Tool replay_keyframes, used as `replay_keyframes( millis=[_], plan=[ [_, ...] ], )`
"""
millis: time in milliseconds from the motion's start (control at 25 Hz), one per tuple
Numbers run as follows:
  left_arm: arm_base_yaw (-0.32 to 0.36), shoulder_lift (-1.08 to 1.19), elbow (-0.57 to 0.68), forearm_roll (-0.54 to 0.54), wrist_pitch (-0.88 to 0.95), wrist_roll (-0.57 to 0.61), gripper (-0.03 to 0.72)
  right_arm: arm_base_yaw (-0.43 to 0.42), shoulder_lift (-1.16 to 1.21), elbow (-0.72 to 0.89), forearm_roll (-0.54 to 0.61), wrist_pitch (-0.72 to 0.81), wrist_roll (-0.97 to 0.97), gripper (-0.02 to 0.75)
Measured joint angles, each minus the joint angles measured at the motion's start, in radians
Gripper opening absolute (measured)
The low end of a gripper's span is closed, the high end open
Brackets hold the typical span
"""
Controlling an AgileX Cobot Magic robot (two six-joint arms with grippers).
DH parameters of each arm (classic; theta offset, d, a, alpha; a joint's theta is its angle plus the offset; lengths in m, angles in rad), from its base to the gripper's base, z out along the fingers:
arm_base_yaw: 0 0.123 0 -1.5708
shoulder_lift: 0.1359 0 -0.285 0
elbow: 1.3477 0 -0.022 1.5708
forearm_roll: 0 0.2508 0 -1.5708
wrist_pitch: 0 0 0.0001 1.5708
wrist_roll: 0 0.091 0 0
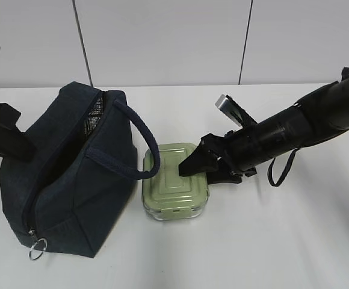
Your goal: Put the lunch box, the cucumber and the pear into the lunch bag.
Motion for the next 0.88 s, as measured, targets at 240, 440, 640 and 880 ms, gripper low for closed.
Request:
replay_keyframes(
  millis=[240,440,640,880],
  plan=[
    [0.000,0.000,0.000,0.003,0.000,0.000,0.006,0.001,0.006,-0.002,0.009,0.046,0.006,0.362],
    [0.000,0.000,0.000,0.003,0.001,0.000,0.006,-0.022,0.004,-0.002,-0.007,0.068,0.006,0.356],
    [0.000,0.000,0.000,0.003,0.002,0.000,0.006,-0.100,-0.084,0.006,-0.076,0.070,0.005,0.356],
    [0.000,0.000,0.000,0.004,0.002,0.000,0.006,-0.116,-0.265,-0.053,-0.087,0.115,0.047,0.356]
  ],
)
